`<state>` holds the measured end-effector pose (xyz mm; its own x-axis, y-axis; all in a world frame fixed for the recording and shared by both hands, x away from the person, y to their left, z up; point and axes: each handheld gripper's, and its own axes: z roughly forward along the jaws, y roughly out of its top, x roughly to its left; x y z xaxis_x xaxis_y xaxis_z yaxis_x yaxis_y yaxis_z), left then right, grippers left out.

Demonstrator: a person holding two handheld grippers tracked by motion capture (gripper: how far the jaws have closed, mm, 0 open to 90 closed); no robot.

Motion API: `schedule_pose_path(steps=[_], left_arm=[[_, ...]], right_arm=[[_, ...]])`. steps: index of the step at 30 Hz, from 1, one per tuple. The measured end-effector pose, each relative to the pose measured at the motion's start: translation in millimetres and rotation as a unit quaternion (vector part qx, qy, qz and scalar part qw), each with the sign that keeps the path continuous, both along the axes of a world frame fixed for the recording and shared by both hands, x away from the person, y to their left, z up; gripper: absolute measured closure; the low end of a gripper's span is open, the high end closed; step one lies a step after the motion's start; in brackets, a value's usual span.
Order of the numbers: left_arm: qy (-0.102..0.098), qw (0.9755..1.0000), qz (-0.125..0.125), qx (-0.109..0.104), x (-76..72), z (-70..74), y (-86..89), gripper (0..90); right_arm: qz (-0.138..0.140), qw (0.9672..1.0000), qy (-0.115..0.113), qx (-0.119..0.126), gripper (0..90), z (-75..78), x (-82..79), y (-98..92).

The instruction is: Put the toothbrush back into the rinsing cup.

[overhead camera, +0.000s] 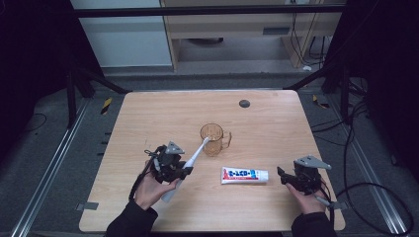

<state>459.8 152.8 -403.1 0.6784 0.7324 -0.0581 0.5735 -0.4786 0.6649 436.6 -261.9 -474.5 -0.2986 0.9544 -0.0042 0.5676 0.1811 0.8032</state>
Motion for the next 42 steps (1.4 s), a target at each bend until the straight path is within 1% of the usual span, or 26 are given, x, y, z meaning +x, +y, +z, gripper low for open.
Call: schedule_pose_path(steps=[2, 4, 6, 9, 12, 15, 18, 22, 24, 25, 26, 27, 28, 29, 30, 31, 33, 34, 35, 36, 37, 40, 42], left_arm=[[-0.017, 0.9997, 0.011, -0.012, 0.4, 1.5, 2.2, 66.6], [-0.033, 0.9991, 0.019, -0.019, 1.0, 3.2, 4.5, 66.6], [-0.050, 0.9980, 0.029, -0.026, 2.0, 5.2, 7.3, 66.7], [-0.068, 0.9961, 0.043, -0.038, 5.4, 9.8, 12.2, 66.6], [-0.082, 0.9944, 0.050, -0.045, 10.4, 15.0, 14.4, 66.6], [-0.095, 0.9923, 0.056, -0.058, 17.2, 21.2, 14.1, 66.7], [-0.104, 0.9897, 0.059, -0.079, 25.0, 27.4, 11.1, 66.6], [-0.115, 0.9866, 0.064, -0.096, 34.2, 36.0, 6.3, 66.7], [-0.124, 0.9851, 0.065, -0.101, 38.6, 40.4, 4.0, 66.7], [-0.124, 0.9851, 0.065, -0.101, 38.6, 40.4, 4.0, 66.7], [-0.133, 0.9832, 0.067, -0.106, 42.8, 44.7, 1.6, 66.7], [-0.137, 0.9822, 0.068, -0.110, 44.9, 46.8, 0.5, 66.7], [-0.137, 0.9822, 0.068, -0.110, 44.9, 46.8, 0.5, 66.7], [-0.141, 0.9804, 0.069, -0.119, 50.0, 50.4, -1.4, 66.6], [-0.146, 0.9794, 0.070, -0.121, 52.1, 51.9, -2.2, 66.7], [-0.146, 0.9788, 0.072, -0.125, 54.5, 53.3, -3.4, 66.7], [-0.151, 0.9773, 0.073, -0.130, 57.9, 55.5, -6.1, 66.7], [-0.151, 0.9773, 0.073, -0.130, 57.9, 55.5, -6.1, 66.7], [-0.161, 0.9751, 0.073, -0.134, 60.5, 57.5, -9.2, 66.7], [-0.166, 0.9742, 0.073, -0.135, 61.2, 58.2, -9.9, 66.7], [-0.173, 0.9719, 0.076, -0.140, 62.0, 58.7, -10.7, 66.6], [-0.184, 0.9672, 0.082, -0.154, 65.0, 59.3, -13.4, 66.6], [-0.190, 0.9657, 0.083, -0.157, 67.2, 59.9, -16.3, 66.6]], right_arm=[[0.000, 1.0000, 0.001, 0.002, 32.4, -0.2, 0.1, 0.0], [0.000, 1.0000, 0.000, -0.001, 32.2, -0.7, 0.4, -0.1], [-0.001, 1.0000, -0.001, -0.001, 31.8, -1.0, 0.6, 0.1], [-0.002, 1.0000, 0.000, 0.002, 31.1, -1.0, 0.9, 0.4], [-0.003, 1.0000, 0.000, 0.002, 30.2, -1.6, 1.6, 0.7], [-0.004, 1.0000, 0.000, 0.003, 29.6, -1.8, 1.8, 0.9], [-0.004, 1.0000, 0.001, 0.008, 29.2, -1.7, 1.7, 1.0], [-0.003, 0.9999, 0.001, 0.010, 30.2, -2.4, 2.0, 0.4], [-0.006, 0.9999, -0.002, 0.010, 31.1, -2.7, 1.5, 0.8], [-0.006, 0.9999, -0.002, 0.010, 31.1, -2.7, 1.5, 0.8], [-0.008, 0.9999, -0.009, 0.001, 31.3, -2.6, 1.1, 0.6], [-0.009, 0.9999, -0.012, 0.003, 31.4, -2.4, 0.7, 0.7], [-0.011, 0.9998, -0.015, 0.004, 31.4, -2.5, 0.3, 0.5], [-0.012, 0.9998, -0.018, 0.004, 31.4, -3.0, 0.3, 0.1], [-0.012, 0.9997, -0.018, 0.006, 31.4, -3.2, 0.2, 0.1], [-0.012, 0.9997, -0.019, 0.003, 31.5, -3.6, 0.3, 0.0], [-0.013, 0.9997, -0.023, -0.001, 31.5, -4.2, 0.4, -0.3], [-0.013, 0.9997, -0.023, -0.001, 31.5, -4.2, 0.4, -0.3], [-0.014, 0.9996, -0.026, 0.001, 31.5, -4.1, 0.2, -0.5], [-0.015, 0.9995, -0.028, 0.000, 31.5, -4.1, 0.2, -0.7], [-0.015, 0.9995, -0.029, -0.001, 31.5, -4.1, 0.1, -0.9], [-0.016, 0.9994, -0.030, 0.000, 31.6, -4.8, 0.6, -0.8], [-0.017, 0.9994, -0.031, -0.001, 31.6, -5.2, 0.9, -0.6]])
